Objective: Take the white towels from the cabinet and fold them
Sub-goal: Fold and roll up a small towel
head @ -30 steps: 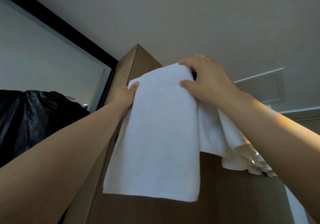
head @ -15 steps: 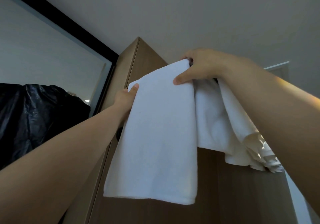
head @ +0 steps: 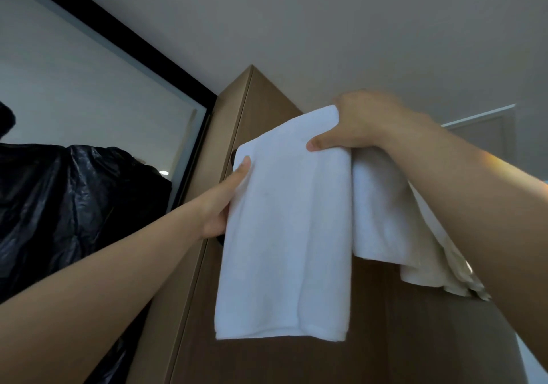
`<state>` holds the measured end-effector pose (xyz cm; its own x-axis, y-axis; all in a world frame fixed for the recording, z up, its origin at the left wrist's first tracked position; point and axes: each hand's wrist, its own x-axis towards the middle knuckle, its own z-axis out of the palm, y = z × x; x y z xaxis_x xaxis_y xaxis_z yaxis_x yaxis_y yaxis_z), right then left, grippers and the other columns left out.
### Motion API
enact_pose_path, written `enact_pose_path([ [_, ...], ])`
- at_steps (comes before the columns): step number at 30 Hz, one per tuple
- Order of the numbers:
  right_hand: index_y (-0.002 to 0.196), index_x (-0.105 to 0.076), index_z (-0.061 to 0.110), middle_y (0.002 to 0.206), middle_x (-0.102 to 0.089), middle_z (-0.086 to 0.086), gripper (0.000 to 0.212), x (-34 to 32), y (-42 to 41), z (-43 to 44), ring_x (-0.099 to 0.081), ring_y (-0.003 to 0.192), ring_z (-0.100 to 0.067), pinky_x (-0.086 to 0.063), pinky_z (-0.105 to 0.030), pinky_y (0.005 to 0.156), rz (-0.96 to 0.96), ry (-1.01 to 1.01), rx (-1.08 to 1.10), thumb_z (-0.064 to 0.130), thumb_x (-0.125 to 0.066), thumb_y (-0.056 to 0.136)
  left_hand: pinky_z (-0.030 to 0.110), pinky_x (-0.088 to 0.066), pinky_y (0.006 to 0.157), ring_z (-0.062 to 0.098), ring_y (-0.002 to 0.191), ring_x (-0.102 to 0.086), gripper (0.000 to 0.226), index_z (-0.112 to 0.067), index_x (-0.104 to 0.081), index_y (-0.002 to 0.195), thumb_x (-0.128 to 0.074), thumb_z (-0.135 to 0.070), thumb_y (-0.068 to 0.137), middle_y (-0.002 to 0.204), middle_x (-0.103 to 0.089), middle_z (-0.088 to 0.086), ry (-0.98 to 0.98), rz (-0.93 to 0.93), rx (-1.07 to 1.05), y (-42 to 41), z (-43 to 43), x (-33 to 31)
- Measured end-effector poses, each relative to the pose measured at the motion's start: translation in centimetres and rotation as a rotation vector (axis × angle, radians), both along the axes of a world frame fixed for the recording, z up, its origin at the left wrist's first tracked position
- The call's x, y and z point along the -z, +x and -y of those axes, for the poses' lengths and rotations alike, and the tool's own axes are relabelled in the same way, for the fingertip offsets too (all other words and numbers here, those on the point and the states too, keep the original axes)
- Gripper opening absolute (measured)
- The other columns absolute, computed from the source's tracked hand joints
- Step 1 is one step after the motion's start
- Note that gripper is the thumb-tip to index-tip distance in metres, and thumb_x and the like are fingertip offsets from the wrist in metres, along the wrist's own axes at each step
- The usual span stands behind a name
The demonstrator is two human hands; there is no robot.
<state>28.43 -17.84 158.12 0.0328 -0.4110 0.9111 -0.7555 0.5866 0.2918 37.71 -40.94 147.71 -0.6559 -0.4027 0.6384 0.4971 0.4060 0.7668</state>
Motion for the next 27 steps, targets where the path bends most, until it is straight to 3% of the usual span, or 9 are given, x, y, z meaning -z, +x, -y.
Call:
enact_pose_path([
  [4,0.098,-0.054,0.018,0.095,-0.057,-0.001,0.063,0.1,0.0,0.0,-0.052,0.089,-0.027,-0.035,-0.034,0.068,0.008,0.002,-0.001,0.072,-0.066,0.069,0.030,-0.058,0.061,0.022,0.085,-0.073,0.072,-0.011,-0.067,0.114,-0.081,-0.050,0.055,0.099,-0.075,0.006,0.083,-0.014,-0.115,0.0,-0.6,0.9],
  [8,0.097,-0.051,0.019,0.100,-0.058,-0.001,0.060,0.0,-0.1,-0.3,-0.051,0.092,-0.027,-0.035,-0.034,0.069,0.054,0.016,-0.029,0.070,-0.067,0.070,0.024,-0.055,0.049,0.017,0.070,-0.074,0.059,-0.014,-0.070,0.097,-0.087,-0.041,0.048,0.086,-0.077,0.001,0.075,-0.181,-0.245,0.2,-0.4,-0.1],
  [11,0.112,-0.053,0.017,0.115,-0.061,-0.006,0.061,0.0,0.0,-0.2,-0.054,0.104,-0.030,-0.038,-0.035,0.075,0.077,0.001,-0.068,0.063,-0.068,0.075,0.022,-0.053,0.046,0.013,0.065,-0.073,0.055,-0.017,-0.069,0.092,-0.088,-0.041,0.047,0.078,-0.076,-0.004,0.074,-0.227,-0.289,0.2,-0.2,-1.0],
  [14,0.134,-0.043,0.013,0.130,-0.054,-0.014,0.067,1.4,0.8,0.2,-0.050,0.120,-0.034,-0.038,-0.043,0.094,-0.056,-0.226,-0.109,0.054,-0.062,0.085,0.021,-0.052,0.044,0.011,0.060,-0.071,0.053,-0.017,-0.068,0.091,-0.089,-0.042,0.049,0.074,-0.075,-0.006,0.118,-0.240,-0.297,-0.2,-0.4,-1.5],
  [15,0.133,-0.043,0.011,0.127,-0.053,-0.016,0.063,2.1,1.0,0.2,-0.051,0.116,-0.035,-0.037,-0.044,0.095,-0.144,-0.331,-0.115,0.052,-0.060,0.088,0.021,-0.052,0.044,0.011,0.060,-0.071,0.053,-0.016,-0.068,0.091,-0.089,-0.042,0.050,0.074,-0.075,-0.005,0.126,-0.243,-0.287,-0.3,-0.4,-1.5],
  [17,0.126,-0.045,0.009,0.104,-0.058,-0.013,0.058,3.8,1.3,0.3,-0.055,0.094,-0.033,-0.039,-0.042,0.077,-0.241,-0.460,-0.170,0.053,-0.054,0.090,0.021,-0.052,0.044,0.012,0.060,-0.072,0.056,-0.015,-0.068,0.091,-0.089,-0.044,0.048,0.073,-0.075,-0.004,0.121,-0.244,-0.265,-0.3,-0.4,-1.3],
  [20,0.123,-0.045,0.009,0.085,-0.054,-0.007,0.062,5.7,1.3,0.6,-0.046,0.076,-0.026,-0.033,-0.036,0.060,-0.062,-0.370,-0.250,0.061,-0.051,0.089,0.023,-0.053,0.046,0.013,0.064,-0.072,0.068,-0.014,-0.068,0.094,-0.087,-0.048,0.037,0.076,-0.076,-0.003,0.113,-0.249,-0.242,-0.3,-0.2,-1.3],
  [23,0.126,-0.043,0.011,0.100,-0.060,-0.006,0.053,5.4,1.2,1.0,-0.057,0.092,-0.027,-0.046,-0.035,0.070,0.091,-0.209,-0.424,0.038,-0.064,0.087,0.023,-0.054,0.050,0.013,0.067,-0.073,0.071,-0.015,-0.069,0.095,-0.086,-0.050,0.036,0.078,-0.076,-0.004,0.103,-0.265,-0.233,-0.3,-0.1,-1.4],
  [27,0.130,-0.044,0.017,0.124,-0.059,-0.008,0.043,3.9,0.7,0.7,-0.054,0.112,-0.030,-0.037,-0.033,0.078,0.049,-0.214,-0.449,0.024,-0.061,0.091,0.020,-0.052,0.050,0.010,0.064,-0.072,0.052,-0.018,-0.068,0.092,-0.080,-0.057,0.059,0.074,-0.075,-0.008,0.091,-0.302,-0.267,-0.1,0.0,-2.3],
])
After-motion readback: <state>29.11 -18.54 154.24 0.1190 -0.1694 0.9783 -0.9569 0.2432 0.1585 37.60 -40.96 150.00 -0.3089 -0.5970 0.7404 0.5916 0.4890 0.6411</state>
